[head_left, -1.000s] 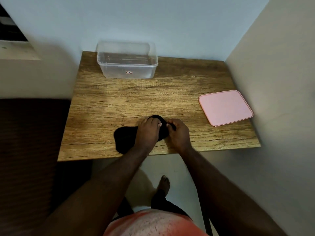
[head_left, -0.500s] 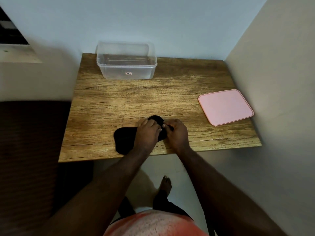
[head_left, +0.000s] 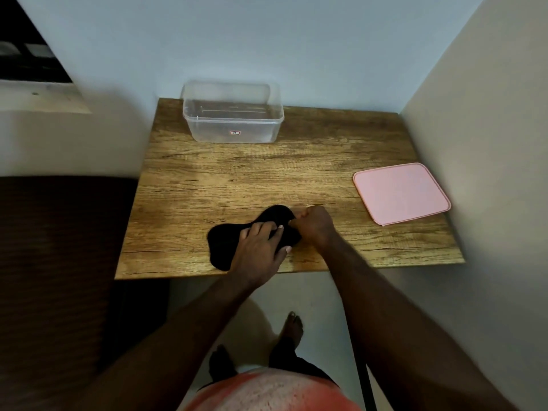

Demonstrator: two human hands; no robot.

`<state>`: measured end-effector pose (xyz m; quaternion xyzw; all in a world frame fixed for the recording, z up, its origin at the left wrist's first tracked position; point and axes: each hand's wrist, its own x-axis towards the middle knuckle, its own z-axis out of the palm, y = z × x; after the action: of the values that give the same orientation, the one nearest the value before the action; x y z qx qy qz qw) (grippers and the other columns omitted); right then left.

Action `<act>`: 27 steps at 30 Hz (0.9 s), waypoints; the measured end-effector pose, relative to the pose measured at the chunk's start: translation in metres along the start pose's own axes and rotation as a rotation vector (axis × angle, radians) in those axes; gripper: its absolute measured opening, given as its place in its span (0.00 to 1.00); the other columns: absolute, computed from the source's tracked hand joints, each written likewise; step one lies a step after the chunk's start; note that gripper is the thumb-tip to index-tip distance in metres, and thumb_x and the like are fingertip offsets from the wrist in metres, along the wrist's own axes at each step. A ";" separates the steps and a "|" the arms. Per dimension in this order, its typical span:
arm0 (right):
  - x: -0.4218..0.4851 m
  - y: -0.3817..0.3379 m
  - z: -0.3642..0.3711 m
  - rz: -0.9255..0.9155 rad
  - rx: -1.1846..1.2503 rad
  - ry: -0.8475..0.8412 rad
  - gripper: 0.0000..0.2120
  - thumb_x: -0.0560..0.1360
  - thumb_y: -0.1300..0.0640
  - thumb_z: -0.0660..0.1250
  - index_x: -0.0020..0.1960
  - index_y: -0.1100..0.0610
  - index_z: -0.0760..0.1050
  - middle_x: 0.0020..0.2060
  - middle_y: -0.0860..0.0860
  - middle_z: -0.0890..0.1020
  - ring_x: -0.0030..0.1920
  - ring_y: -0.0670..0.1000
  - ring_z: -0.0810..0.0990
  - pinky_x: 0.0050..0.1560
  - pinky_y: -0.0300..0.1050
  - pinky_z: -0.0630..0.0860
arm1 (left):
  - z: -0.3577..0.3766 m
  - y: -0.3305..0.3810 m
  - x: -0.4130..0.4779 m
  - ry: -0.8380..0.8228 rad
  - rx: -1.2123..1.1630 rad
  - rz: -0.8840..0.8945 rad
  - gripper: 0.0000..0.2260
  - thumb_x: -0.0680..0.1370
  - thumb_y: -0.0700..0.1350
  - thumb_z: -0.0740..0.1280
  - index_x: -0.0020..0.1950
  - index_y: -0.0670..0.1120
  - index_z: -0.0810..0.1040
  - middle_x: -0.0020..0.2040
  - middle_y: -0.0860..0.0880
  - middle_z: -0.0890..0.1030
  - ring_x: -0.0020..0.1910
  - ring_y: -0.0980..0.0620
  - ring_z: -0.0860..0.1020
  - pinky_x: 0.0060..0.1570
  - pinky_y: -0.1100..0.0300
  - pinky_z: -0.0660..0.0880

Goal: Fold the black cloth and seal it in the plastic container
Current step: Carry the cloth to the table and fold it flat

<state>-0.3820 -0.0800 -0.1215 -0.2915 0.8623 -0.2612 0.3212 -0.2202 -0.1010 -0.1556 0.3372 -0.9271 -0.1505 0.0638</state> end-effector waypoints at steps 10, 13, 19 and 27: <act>-0.025 -0.015 -0.001 -0.155 0.271 0.062 0.11 0.70 0.65 0.73 0.46 0.58 0.73 0.40 0.52 0.78 0.41 0.49 0.78 0.41 0.45 0.76 | -0.037 -0.010 -0.006 0.349 -0.636 -0.340 0.10 0.79 0.44 0.64 0.55 0.42 0.83 0.50 0.47 0.83 0.50 0.51 0.79 0.50 0.61 0.72; -0.038 -0.026 0.006 -0.256 0.284 0.091 0.15 0.70 0.65 0.74 0.51 0.58 0.70 0.40 0.50 0.76 0.40 0.46 0.75 0.40 0.39 0.73 | -0.055 -0.012 -0.004 0.243 -0.936 -0.523 0.09 0.80 0.45 0.64 0.48 0.42 0.83 0.43 0.48 0.84 0.40 0.54 0.81 0.43 0.62 0.74; -0.070 -0.045 0.029 -0.409 0.313 0.002 0.20 0.69 0.65 0.75 0.53 0.54 0.67 0.42 0.49 0.79 0.40 0.44 0.78 0.40 0.36 0.75 | -0.082 -0.022 -0.010 0.160 -1.505 -0.706 0.13 0.77 0.50 0.69 0.50 0.40 0.82 0.41 0.46 0.85 0.41 0.51 0.84 0.39 0.59 0.79; -0.089 -0.043 0.042 -0.426 0.546 -0.165 0.15 0.75 0.75 0.63 0.50 0.56 0.70 0.50 0.57 0.83 0.47 0.50 0.82 0.50 0.41 0.79 | -0.073 -0.052 -0.041 0.206 -1.526 -0.816 0.06 0.76 0.37 0.69 0.52 0.40 0.78 0.48 0.42 0.81 0.45 0.49 0.81 0.38 0.60 0.79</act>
<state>-0.2829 -0.0614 -0.0858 -0.3883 0.6516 -0.5188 0.3943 -0.1413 -0.1293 -0.1039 0.5203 -0.3693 -0.7104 0.2971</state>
